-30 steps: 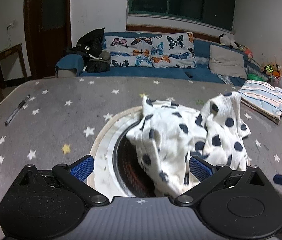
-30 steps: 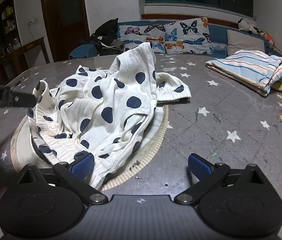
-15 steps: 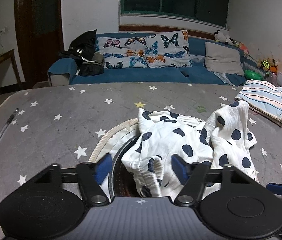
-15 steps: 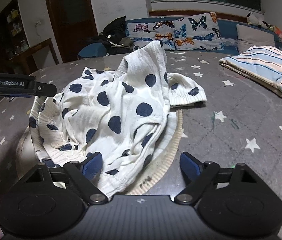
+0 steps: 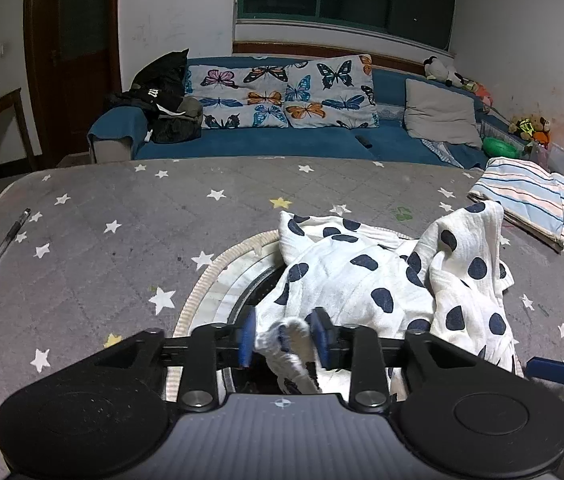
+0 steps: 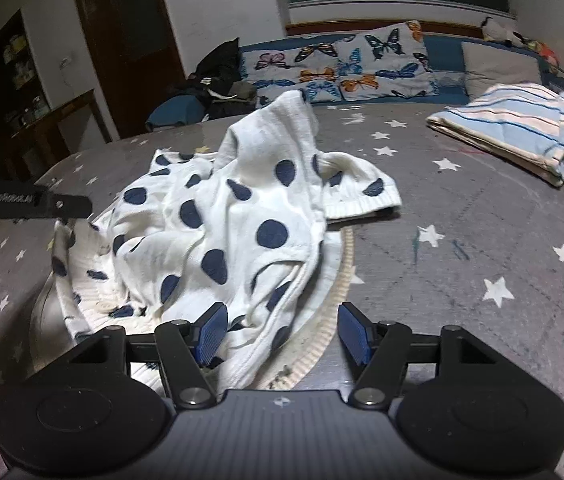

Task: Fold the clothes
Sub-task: 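Grasp the garment hem with the left tool while the right tool grasps the hem, then lift and pull the garment hem with both tools to spread it flat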

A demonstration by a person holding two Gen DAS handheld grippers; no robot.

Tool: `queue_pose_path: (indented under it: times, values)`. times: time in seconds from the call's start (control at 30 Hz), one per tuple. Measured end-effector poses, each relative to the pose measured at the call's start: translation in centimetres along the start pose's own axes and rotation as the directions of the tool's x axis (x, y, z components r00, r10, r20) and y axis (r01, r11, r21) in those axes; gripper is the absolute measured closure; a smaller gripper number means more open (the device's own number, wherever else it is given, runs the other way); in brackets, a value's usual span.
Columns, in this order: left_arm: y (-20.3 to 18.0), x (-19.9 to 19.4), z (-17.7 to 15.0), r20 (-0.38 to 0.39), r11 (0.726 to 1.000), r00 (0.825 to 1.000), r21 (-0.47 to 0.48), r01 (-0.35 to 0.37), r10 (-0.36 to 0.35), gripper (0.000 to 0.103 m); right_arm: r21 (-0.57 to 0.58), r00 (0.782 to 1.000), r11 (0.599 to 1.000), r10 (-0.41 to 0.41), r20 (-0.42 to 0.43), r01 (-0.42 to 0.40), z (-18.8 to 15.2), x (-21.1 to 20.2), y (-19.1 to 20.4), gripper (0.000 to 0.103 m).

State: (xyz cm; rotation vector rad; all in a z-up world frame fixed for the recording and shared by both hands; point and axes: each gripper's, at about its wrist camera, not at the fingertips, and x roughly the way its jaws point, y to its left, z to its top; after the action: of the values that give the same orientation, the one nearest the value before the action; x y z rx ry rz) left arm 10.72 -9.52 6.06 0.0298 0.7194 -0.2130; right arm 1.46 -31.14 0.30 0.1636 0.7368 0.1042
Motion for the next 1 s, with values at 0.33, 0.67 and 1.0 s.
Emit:
queue_pose_path:
  times: [0.33,0.67,1.0]
  values:
    - [0.8,0.6,-0.2,-0.036,1.0,0.999,-0.012,0.008,-0.008,0.064,0.006,0.997,0.998,0.07,-0.022,-0.07,-0.3,0.0,0.6,0.063]
    - [2.0,-0.4,-1.2,-0.042,0.997,0.998,-0.065,0.053,-0.056,0.091,0.016,0.996,0.996,0.089,-0.018,-0.089,-0.6,-1.1,0.8,0.092]
    - [2.5,-3.4,-2.2,-0.012,0.995,0.998,-0.075,0.067,-0.068,0.093,-0.015,0.996,0.996,0.093,0.016,-0.093,-1.0,-3.6,1.1,0.098]
